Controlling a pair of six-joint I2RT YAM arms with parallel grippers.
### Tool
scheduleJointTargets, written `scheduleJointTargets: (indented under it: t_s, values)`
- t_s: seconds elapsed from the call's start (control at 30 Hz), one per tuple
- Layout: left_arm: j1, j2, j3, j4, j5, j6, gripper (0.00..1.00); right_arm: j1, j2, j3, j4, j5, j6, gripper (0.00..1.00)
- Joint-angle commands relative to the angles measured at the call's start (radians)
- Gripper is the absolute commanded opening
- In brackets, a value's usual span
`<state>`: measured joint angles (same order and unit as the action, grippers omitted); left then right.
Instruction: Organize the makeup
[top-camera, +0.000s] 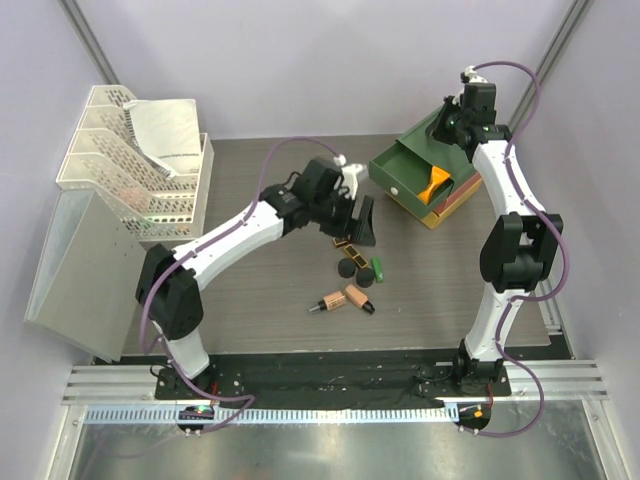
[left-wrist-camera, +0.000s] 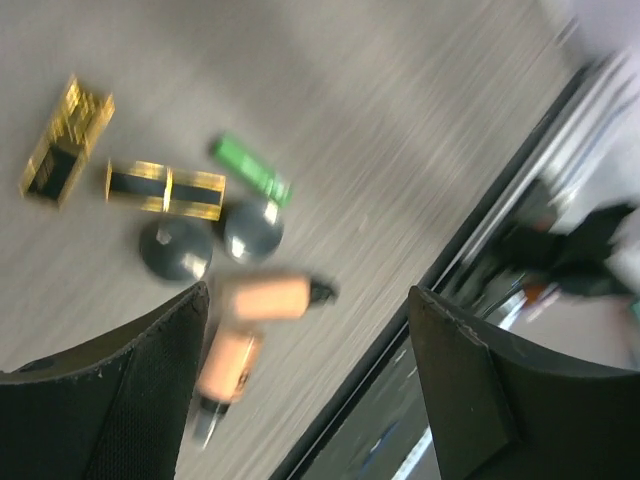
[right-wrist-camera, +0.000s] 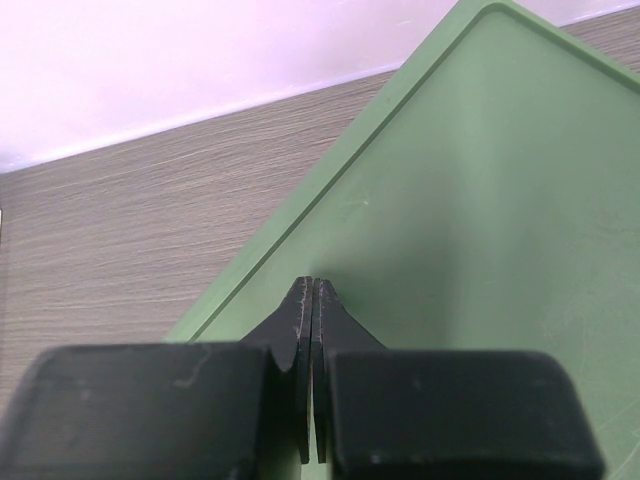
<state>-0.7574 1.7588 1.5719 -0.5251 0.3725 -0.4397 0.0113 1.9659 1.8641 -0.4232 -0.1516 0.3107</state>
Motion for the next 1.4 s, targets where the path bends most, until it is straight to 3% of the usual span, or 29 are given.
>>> scheduleJointTargets:
  t_s: [0.0,0.27,0.67,0.8,0.87,0.93,0.97,1.07,1.1,1.37]
  values:
    - [-0.059,-0.05,-0.102,-0.179,-0.119,0.205,0.8,0.007,0.122,-0.088,-0.362,0.021,-0.045,0.01]
    - [-0.128,-0.009,-0.211,-0.285,-0.283,0.348,0.81,0.007,0.116,-0.112,-0.361,0.024,-0.048,0.01]
    - [-0.149,0.096,-0.242,-0.193,-0.201,0.348,0.8,0.006,0.117,-0.108,-0.361,0.017,-0.047,0.01]
    - [-0.16,0.125,-0.242,-0.174,-0.175,0.346,0.74,0.007,0.117,-0.111,-0.361,0.021,-0.048,0.01]
    - [-0.164,0.145,-0.243,-0.17,-0.152,0.345,0.69,0.007,0.117,-0.112,-0.361,0.021,-0.048,0.01]
    - [-0.169,0.169,-0.236,-0.174,-0.135,0.348,0.55,0.007,0.119,-0.112,-0.361,0.023,-0.047,0.01]
    - [-0.174,0.174,-0.233,-0.176,-0.135,0.351,0.4,0.007,0.12,-0.112,-0.361,0.021,-0.048,0.01]
    - [-0.175,0.171,-0.242,-0.173,-0.15,0.346,0.2,0.006,0.12,-0.109,-0.359,0.023,-0.048,0.01]
    - [-0.175,0.166,-0.239,-0.177,-0.159,0.343,0.0,0.007,0.122,-0.106,-0.361,0.023,-0.048,0.01]
    - [-0.174,0.038,-0.138,-0.219,-0.264,0.297,0.0,0.006,0.123,-0.092,-0.365,0.027,-0.048,0.01]
